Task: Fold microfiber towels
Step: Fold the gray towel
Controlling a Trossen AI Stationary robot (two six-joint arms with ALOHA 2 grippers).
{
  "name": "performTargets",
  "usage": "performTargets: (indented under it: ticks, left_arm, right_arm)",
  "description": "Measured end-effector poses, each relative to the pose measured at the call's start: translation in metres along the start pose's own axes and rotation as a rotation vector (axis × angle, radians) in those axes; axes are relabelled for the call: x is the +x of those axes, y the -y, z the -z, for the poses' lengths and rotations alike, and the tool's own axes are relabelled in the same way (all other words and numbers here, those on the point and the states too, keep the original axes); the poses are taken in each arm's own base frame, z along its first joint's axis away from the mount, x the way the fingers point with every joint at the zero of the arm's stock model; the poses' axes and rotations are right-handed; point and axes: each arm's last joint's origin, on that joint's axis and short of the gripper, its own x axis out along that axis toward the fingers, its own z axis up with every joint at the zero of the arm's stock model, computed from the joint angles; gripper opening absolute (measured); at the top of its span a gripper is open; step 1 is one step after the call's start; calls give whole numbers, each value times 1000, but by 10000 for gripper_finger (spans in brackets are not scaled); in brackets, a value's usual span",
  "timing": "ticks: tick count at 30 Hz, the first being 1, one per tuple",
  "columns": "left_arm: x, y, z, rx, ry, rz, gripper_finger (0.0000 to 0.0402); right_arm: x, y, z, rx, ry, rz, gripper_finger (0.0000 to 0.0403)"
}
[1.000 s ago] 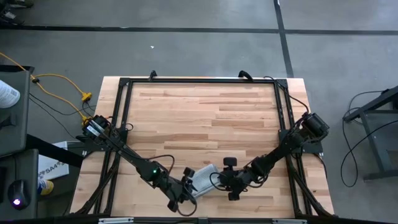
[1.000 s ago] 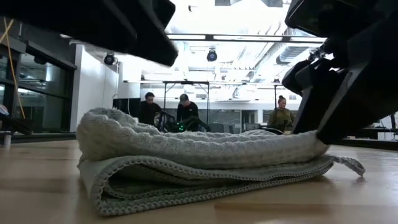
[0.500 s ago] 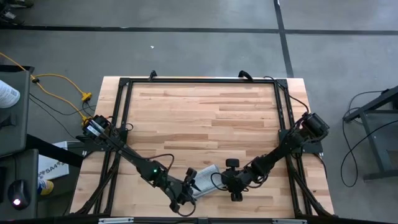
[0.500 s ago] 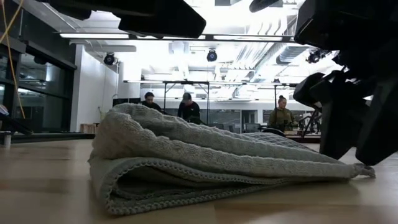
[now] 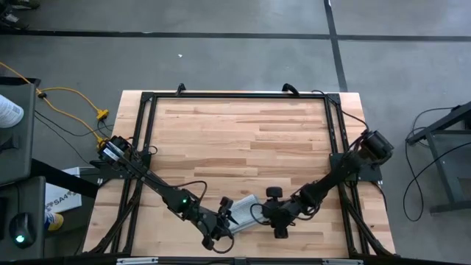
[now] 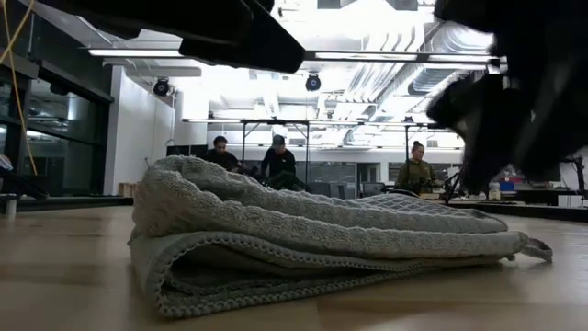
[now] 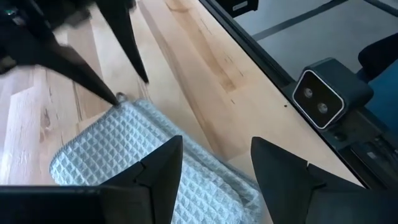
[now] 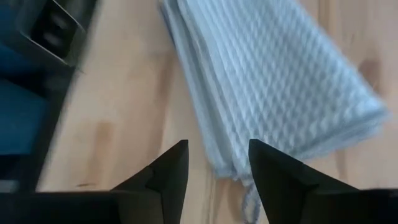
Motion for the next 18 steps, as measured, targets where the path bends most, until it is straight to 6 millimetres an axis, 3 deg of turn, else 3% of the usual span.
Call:
performTargets:
  ticks: [8, 18]
  left_arm:
    - [0, -1, 2, -15, -23, -52, 191]
    - [-1, -3, 21, -85, -166, -102, 191]
  right_arm:
    - [-30, 1, -22, -34, 131, -16, 162]
    - [-32, 8, -30, -23, 160, -21, 161]
